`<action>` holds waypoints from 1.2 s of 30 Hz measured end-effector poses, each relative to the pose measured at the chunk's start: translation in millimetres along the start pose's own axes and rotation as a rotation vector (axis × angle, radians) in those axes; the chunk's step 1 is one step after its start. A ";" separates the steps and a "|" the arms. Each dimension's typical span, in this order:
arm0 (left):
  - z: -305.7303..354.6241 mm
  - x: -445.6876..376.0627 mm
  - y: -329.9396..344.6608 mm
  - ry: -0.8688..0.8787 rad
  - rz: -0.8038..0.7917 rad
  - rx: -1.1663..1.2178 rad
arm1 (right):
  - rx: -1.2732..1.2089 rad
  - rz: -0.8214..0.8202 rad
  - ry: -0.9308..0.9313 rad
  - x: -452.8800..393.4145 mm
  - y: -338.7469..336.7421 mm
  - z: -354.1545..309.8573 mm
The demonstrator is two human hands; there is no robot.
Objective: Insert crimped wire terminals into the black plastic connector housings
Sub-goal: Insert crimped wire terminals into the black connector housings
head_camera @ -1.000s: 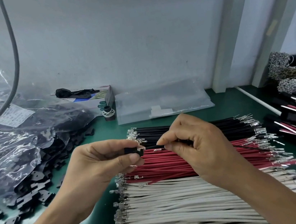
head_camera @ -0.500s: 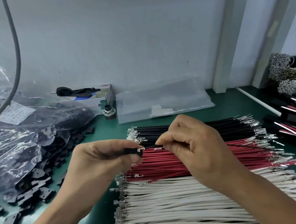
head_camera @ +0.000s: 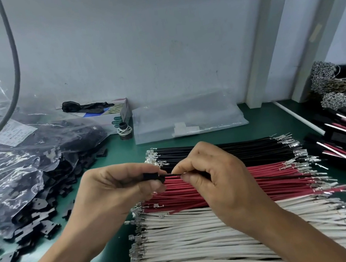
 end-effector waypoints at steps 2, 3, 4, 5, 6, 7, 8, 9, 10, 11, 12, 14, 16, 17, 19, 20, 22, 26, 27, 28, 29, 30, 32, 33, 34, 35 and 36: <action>-0.2 -1.2 0.6 0.000 0.017 -0.008 | -0.016 0.000 0.017 -1.2 -0.2 3.1; -0.7 -1.5 1.4 -0.002 0.020 -0.021 | -0.002 0.001 0.019 -1.5 0.0 3.9; -1.1 -1.7 2.3 -0.003 0.021 -0.038 | 0.024 0.000 0.012 -1.7 0.7 3.7; -2.1 -1.7 3.0 -0.008 0.021 -0.052 | 0.050 0.004 -0.002 -1.7 1.1 3.1; -3.4 -1.3 3.3 -0.018 0.024 -0.055 | 0.070 0.012 -0.020 -1.6 1.2 1.9; -4.3 -0.8 3.5 -0.028 0.028 -0.051 | 0.083 0.023 -0.040 -1.3 0.9 0.3; -4.5 -0.1 3.4 -0.035 0.032 -0.043 | 0.089 0.036 -0.058 -1.0 0.1 -1.2; -3.9 0.6 3.5 -0.037 0.033 -0.036 | 0.095 0.050 -0.075 -0.7 -1.0 -2.3; -3.1 1.3 4.0 -0.035 0.029 -0.031 | 0.107 0.062 -0.093 0.0 -1.8 -3.6; -2.6 1.6 5.1 -0.032 0.021 -0.026 | 0.123 0.073 -0.113 0.9 -2.0 -5.1; -2.1 2.1 6.3 -0.028 0.011 -0.018 | 0.137 0.084 -0.130 2.2 -1.9 -6.8; -0.2 3.4 8.3 -0.016 0.005 -0.004 | 0.153 0.104 -0.155 4.4 -1.3 -9.6; 3.2 5.0 9.1 0.008 0.015 -0.020 | 0.166 0.118 -0.172 5.6 -1.1 -11.7; 4.9 5.7 9.5 0.021 0.021 -0.036 | 0.174 0.122 -0.179 5.7 -0.6 -12.1; 6.1 6.8 9.9 0.035 0.028 -0.065 | 0.190 0.119 -0.191 6.2 1.5 -12.1; 5.4 6.7 9.4 0.038 0.030 -0.076 | 0.193 0.114 -0.199 6.6 2.7 -11.8; 4.1 6.1 9.0 0.046 0.020 -0.089 | 0.190 0.109 -0.207 7.2 3.8 -10.7; 7.4 1.7 9.1 0.070 0.045 -0.119 | 0.318 0.203 -0.210 1.2 -4.6 -11.5; 7.1 -0.3 6.9 0.068 0.078 -0.114 | 0.376 0.252 -0.239 0.1 -7.9 -14.0; 5.6 -2.2 3.0 0.059 0.121 -0.101 | 0.416 0.289 -0.275 -0.1 -9.5 -17.0; 3.4 -3.8 -2.1 0.045 0.166 -0.085 | 0.431 0.294 -0.311 1.0 -8.2 -19.0; 1.2 -4.6 -7.4 0.029 0.207 -0.065 | 0.429 0.254 -0.333 2.5 -3.7 -19.6; -2.3 -4.9 -15.8 0.002 0.255 -0.038 | 0.452 0.078 -0.298 4.1 13.9 -15.7; -3.7 -5.0 -17.6 -0.012 0.262 -0.044 | 0.478 -0.013 -0.248 4.4 23.5 -12.0; -4.7 -4.9 -18.5 -0.026 0.264 -0.057 | 0.488 -0.073 -0.203 4.3 30.4 -9.1; -5.5 -4.9 -18.7 -0.037 0.262 -0.065 | 0.476 -0.099 -0.175 3.9 33.4 -7.5; -6.1 -4.9 -18.8 -0.042 0.258 -0.064 | 0.458 -0.099 -0.162 3.0 33.6 -7.1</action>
Point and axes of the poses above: each hand's wrist, its own x-axis away from the middle knuckle, its own y-axis out of the palm, z = x × y, the point moved 6 cm from there along -x, towards the middle knuckle, and after that the axes turned 3 degrees about -x, right-handed, at the moved point
